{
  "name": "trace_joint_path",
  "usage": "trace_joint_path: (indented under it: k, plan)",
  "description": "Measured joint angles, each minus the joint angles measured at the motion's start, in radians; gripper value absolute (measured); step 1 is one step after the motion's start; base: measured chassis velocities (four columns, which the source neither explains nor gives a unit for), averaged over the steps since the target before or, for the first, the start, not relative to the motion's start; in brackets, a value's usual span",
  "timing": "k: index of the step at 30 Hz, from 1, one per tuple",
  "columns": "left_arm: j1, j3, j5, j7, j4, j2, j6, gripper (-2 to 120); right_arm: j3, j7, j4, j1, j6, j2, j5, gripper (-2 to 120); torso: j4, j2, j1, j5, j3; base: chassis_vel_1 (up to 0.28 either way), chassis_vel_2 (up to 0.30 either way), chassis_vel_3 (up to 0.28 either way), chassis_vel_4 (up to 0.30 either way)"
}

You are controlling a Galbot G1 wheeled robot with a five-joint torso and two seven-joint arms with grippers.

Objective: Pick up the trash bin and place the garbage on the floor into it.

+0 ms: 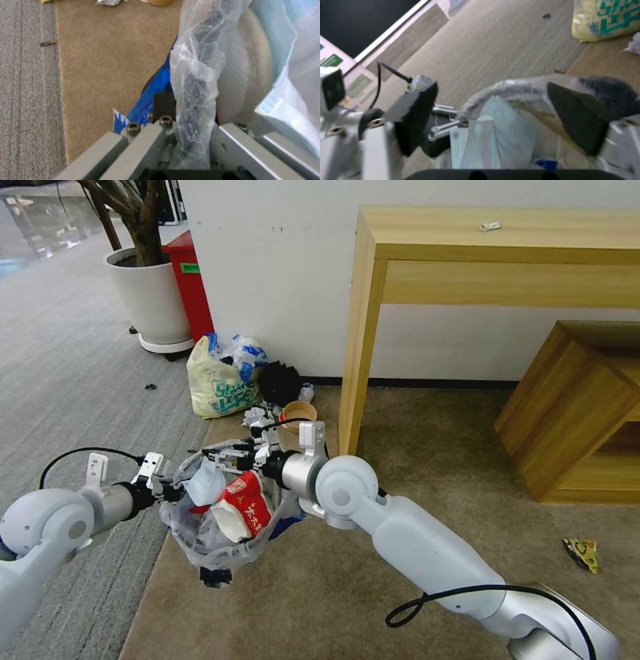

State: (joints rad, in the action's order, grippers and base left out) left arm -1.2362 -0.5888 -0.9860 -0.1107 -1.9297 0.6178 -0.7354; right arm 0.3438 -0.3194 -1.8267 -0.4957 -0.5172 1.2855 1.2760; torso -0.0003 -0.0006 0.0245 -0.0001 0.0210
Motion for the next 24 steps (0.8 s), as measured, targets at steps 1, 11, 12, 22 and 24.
trace_joint_path:
  k: [1, 11, 12, 22, 24]
  plan:
    - [0.000, 0.000, 0.000, 0.000, 0.000, 0.000, 0.000, 0, 0.000, 0.000, 0.000, 0.000, 0.000, 0.000, 0.000, 89, 0.0000, 0.000, 0.000, 0.0000, 0.000, 0.000, 0.000, 0.000, 0.000]
    - [-0.044, -0.055, 0.013, -0.005, 0.001, 0.016, 0.000, 0, -0.066, 0.023, -0.046, -0.032, 0.037, -0.084, -0.224, 100, -0.0001, 0.000, 0.000, 0.0001, 0.000, 0.000, 0.000, 0.000, 0.000]
    - [-0.051, -0.061, 0.016, -0.006, -0.002, 0.020, 0.000, 0, -0.077, 0.029, -0.047, -0.046, 0.048, -0.102, -0.265, 100, -0.0002, 0.000, 0.000, 0.0002, 0.000, 0.000, 0.000, 0.000, 0.000]
    - [-0.084, -0.093, 0.041, -0.012, -0.011, 0.054, 0.000, 0, -0.181, 0.051, -0.110, -0.232, 0.121, -0.248, -0.486, 100, -0.0002, 0.000, 0.000, 0.0003, 0.000, 0.000, 0.000, 0.000, 0.000]
    - [-0.084, -0.093, 0.045, -0.012, -0.012, 0.064, 0.000, 0, -0.241, 0.049, -0.149, -0.334, 0.133, -0.281, -0.507, 100, -0.0003, 0.000, 0.000, 0.0004, 0.000, 0.000, 0.000, 0.000, 0.000]
